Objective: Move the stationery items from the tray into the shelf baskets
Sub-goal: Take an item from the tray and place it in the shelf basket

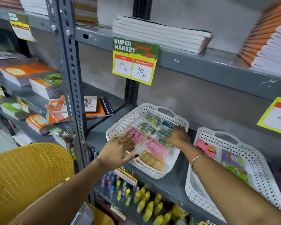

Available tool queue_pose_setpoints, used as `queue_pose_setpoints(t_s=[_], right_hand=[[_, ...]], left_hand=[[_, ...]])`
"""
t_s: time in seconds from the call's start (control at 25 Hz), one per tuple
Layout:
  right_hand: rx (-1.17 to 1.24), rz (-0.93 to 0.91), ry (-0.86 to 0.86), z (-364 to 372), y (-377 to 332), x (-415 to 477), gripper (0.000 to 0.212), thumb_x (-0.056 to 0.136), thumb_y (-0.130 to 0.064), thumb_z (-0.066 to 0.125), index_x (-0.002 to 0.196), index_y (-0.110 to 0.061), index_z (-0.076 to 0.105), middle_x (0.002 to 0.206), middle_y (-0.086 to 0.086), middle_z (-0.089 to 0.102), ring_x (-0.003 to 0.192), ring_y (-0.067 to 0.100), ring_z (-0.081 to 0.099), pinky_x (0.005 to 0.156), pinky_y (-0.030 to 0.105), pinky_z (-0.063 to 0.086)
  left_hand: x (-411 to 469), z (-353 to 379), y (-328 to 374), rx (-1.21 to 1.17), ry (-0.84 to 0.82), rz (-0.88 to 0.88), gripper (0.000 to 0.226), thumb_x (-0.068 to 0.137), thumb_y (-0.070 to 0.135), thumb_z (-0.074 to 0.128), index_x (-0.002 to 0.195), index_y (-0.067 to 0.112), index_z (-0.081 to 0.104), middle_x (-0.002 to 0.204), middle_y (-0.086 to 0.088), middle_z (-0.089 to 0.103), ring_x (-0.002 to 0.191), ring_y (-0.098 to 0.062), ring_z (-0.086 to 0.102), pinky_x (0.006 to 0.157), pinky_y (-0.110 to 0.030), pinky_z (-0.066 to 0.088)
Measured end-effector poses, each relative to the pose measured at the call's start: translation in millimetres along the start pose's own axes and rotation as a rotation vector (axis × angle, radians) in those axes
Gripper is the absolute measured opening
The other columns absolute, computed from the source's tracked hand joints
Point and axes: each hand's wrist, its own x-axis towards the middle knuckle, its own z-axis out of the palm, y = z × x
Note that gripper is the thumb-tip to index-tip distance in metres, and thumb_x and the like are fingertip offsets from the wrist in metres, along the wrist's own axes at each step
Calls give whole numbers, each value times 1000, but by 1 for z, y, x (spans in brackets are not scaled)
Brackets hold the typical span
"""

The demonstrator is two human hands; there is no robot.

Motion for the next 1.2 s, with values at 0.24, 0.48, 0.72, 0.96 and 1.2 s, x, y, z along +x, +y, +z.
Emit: queue_pose_setpoints(t_s=[0.24, 0.48, 0.72, 0.96, 1.2], right_hand=[[-103, -24, -136, 14, 1, 15, 41, 74, -30, 67, 109, -9, 59, 117, 17, 62, 105, 31, 62, 84, 35, 52], [-149, -87, -274, 17, 1, 27, 39, 71, -29, 68, 105, -11, 60, 109, 13, 67, 97, 30, 65, 82, 33, 52], [-207, -102, -346, 14, 4, 31, 56, 73, -20, 69, 120, -3, 44, 122, 18, 55, 105, 31, 60, 76, 33, 51], [-243, -137, -311, 19, 6, 33, 56, 73, -24, 69, 120, -4, 45, 123, 18, 56, 111, 34, 57, 84, 36, 50], [-160, -140, -289, 19, 7, 34, 36, 74, -28, 70, 100, -7, 56, 101, 13, 65, 83, 26, 59, 69, 27, 44]], left_hand=[[2, 4, -1, 1, 35, -13, 76, 91, 67, 17, 108, 15, 69, 128, -10, 57, 118, -26, 53, 94, -42, 40], [0, 9, -1, -11, 38, -37, 76, 90, 68, 18, 112, 14, 67, 130, -10, 56, 120, -29, 50, 97, -45, 36], [-1, 8, 0, -21, 48, -40, 78, 90, 69, 16, 113, 14, 67, 130, -10, 56, 121, -29, 50, 97, -45, 35], [-2, 8, 0, -22, 38, -44, 80, 90, 69, 14, 113, 14, 67, 128, -9, 58, 121, -28, 50, 97, -44, 36], [-3, 8, 0, -19, 9, -50, 82, 89, 70, 12, 118, 15, 64, 131, -10, 55, 124, -28, 46, 100, -44, 33]])
